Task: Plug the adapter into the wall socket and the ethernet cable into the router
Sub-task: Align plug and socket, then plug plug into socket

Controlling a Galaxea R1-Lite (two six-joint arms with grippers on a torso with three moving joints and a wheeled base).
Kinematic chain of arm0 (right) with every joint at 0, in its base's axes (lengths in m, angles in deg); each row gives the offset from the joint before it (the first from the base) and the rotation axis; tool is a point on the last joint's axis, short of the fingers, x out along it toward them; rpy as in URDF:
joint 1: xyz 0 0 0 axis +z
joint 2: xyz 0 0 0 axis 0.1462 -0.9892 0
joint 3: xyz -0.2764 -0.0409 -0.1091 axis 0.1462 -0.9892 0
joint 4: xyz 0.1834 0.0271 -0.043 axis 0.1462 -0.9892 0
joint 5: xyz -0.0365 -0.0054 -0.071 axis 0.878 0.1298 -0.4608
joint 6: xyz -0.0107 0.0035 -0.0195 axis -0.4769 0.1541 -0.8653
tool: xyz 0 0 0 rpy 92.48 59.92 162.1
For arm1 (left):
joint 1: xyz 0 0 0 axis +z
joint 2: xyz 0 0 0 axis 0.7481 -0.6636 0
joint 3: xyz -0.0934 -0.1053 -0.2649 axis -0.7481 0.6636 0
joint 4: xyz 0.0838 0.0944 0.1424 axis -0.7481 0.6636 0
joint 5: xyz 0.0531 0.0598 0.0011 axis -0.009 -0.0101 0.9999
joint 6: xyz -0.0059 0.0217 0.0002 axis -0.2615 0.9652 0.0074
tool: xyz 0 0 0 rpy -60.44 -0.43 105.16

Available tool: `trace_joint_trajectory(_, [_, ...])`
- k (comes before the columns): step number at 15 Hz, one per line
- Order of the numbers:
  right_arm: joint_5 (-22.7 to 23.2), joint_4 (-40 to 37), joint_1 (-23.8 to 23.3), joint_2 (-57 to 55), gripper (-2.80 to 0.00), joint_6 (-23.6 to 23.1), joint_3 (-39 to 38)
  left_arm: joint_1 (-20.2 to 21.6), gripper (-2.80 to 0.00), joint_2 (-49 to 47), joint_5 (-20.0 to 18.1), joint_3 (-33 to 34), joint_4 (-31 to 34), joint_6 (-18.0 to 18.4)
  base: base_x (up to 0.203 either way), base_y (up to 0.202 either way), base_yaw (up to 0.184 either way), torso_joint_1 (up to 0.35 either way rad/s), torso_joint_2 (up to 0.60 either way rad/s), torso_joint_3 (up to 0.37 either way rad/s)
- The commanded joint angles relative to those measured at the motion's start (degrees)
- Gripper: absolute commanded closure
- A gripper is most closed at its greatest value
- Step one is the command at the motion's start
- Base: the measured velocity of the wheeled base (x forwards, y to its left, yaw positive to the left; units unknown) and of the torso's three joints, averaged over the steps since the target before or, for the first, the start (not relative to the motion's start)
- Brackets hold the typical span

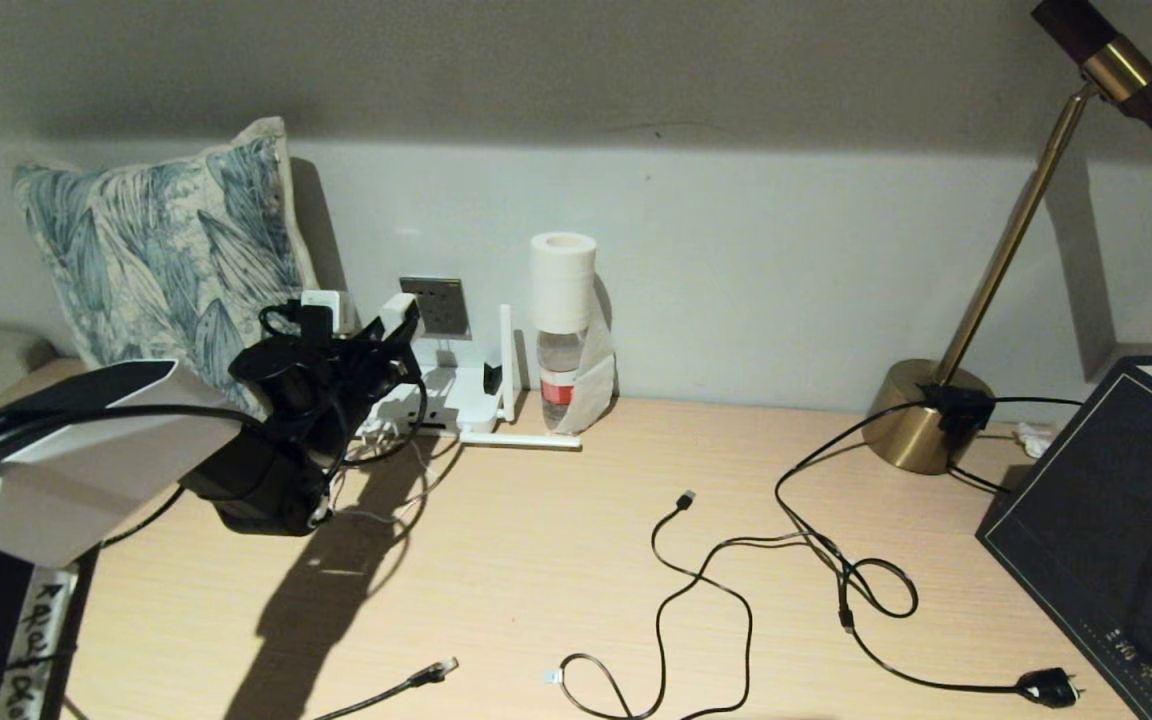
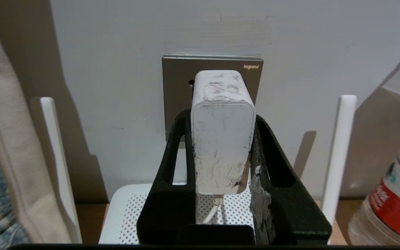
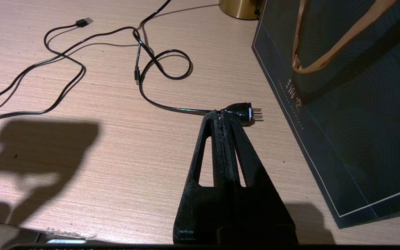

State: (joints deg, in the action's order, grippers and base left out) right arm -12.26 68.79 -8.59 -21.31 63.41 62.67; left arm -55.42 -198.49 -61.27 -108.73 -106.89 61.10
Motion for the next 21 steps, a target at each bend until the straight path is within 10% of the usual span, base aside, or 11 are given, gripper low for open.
trace_joint_trajectory(1, [0.04,-0.07,0.01,-0.02,0.00,-0.03,0.00,0.05,0.00,-3.50,-0.03,-3.98,0.06,0.00,0.000,0.000,0.000,0.000,0.00,0.000])
trace_joint_trajectory(21, [0.04,-0.07,0.01,-0.02,0.00,-0.03,0.00,0.12,0.00,-9.33,0.85,-14.23,2.98,0.00,0.000,0.000,0.000,0.000,0.00,0.000])
